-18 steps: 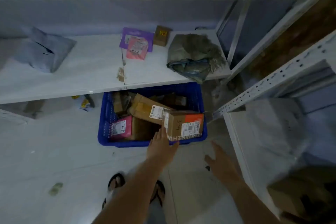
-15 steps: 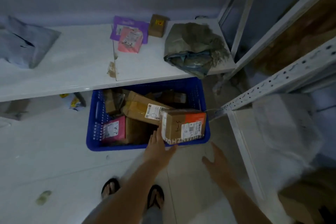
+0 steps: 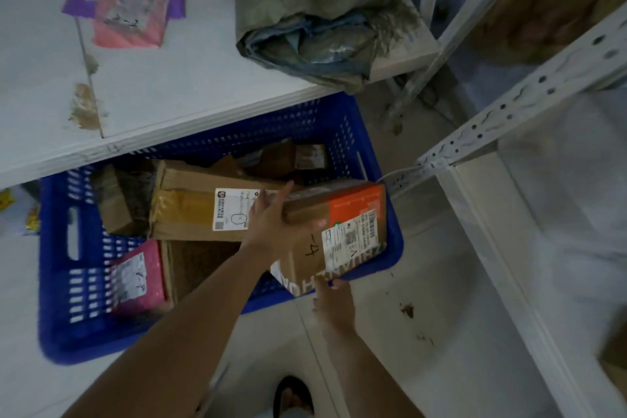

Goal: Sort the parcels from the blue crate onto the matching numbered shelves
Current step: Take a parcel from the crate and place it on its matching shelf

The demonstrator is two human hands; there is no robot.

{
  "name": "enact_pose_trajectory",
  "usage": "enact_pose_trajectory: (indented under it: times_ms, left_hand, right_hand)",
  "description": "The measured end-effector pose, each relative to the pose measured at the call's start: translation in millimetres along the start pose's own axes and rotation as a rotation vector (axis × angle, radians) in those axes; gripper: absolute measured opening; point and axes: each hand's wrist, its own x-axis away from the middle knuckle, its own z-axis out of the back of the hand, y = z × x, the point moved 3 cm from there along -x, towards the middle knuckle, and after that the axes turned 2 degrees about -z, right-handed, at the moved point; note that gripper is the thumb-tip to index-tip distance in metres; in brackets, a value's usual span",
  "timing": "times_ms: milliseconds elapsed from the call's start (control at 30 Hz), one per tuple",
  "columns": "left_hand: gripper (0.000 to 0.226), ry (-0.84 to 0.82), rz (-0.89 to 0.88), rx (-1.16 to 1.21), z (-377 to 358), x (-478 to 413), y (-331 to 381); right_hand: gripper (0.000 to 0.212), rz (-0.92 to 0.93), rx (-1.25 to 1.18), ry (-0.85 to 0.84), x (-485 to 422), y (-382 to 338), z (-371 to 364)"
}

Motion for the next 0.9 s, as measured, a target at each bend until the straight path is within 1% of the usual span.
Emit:
enact_pose_trajectory:
  times_ms: [67, 133, 167, 233, 267, 300, 367, 400, 433, 467, 533, 633, 700, 767, 833, 900]
  left_hand:
    - [0.090, 0.005, 0.014, 0.001, -2.3, -6.6, -1.3]
    - [0.082, 0.020, -0.011, 0.041, -0.6, -7.4, -1.8]
    - [0.079, 0.024, -0.023, 0.052, 1.9, -5.5, -1.6]
    - [0.074, 0.031, -0.010, 0.091, 10.3, 1.4, -3.2]
    - [0.071, 0.037, 0.027, 0.173, 16.2, 6.7, -4.2]
    - [0.067, 0.030, 0.083, 0.314, 22.0, 13.6, -4.4]
    - [0.059, -0.019, 0.173, 0.643, 32.2, 33.7, -0.1]
    - [0.054, -0.037, 0.183, 0.742, 37.2, 46.2, 4.2]
    - [0.049, -0.041, 0.177, 0.789, 41.7, 59.6, 8.2]
    - [0.043, -0.028, 0.165, 0.818, 46.2, 73.2, 12.4]
    - [0.033, 0.020, 0.136, 0.856, 58.2, 102.6, 23.9]
    - [0.026, 0.069, 0.044, 0.842, 83.8, 150.1, 57.1]
    - [0.019, 0.091, -0.090, 0.801, 106.1, 185.6, 90.8]
    - [0.029, 0.060, -0.234, 0.738, 129.3, 225.4, 126.4]
    - [0.047, 0.029, -0.347, 0.649, 150.5, 271.6, 157.8]
    - [0.062, 0.071, -0.444, 0.558, 171.1, 316.6, 182.8]
  right_hand:
    - [0.019, -0.144, -0.217, -0.096, -1.3, -0.2, -8.7]
    - [0.011, -0.205, -0.349, -0.185, 0.5, -2.7, -7.1]
    - [0.010, -0.215, -0.384, -0.210, 0.6, -2.2, -5.1]
    - [0.022, -0.223, -0.456, -0.213, 4.4, -0.4, 1.6]
    - [0.030, -0.208, -0.466, -0.199, 8.6, -1.4, 6.0]
    - [0.035, -0.175, -0.458, -0.185, 14.2, -4.2, 9.7]
    - [0.044, -0.062, -0.410, -0.183, 30.0, -15.2, 17.1]
    - [0.049, 0.016, -0.399, -0.188, 39.5, -22.9, 20.8]
    - [0.056, 0.094, -0.405, -0.195, 50.5, -31.5, 25.7]
    - [0.063, 0.176, -0.415, -0.206, 61.2, -40.1, 31.8]
    - [0.067, 0.344, -0.402, -0.239, 86.3, -56.8, 45.3]
    - [0.063, 0.479, -0.330, -0.268, 136.2, -76.8, 70.0]
    - [0.054, 0.590, -0.303, -0.235, 176.6, -92.9, 91.6]
    - [0.048, 0.708, -0.286, -0.170, 220.7, -110.0, 117.2]
    - [0.051, 0.780, -0.300, -0.177, 273.6, -124.9, 139.4]
    - [0.049, 0.881, -0.298, -0.143, 331.9, -136.3, 159.8]
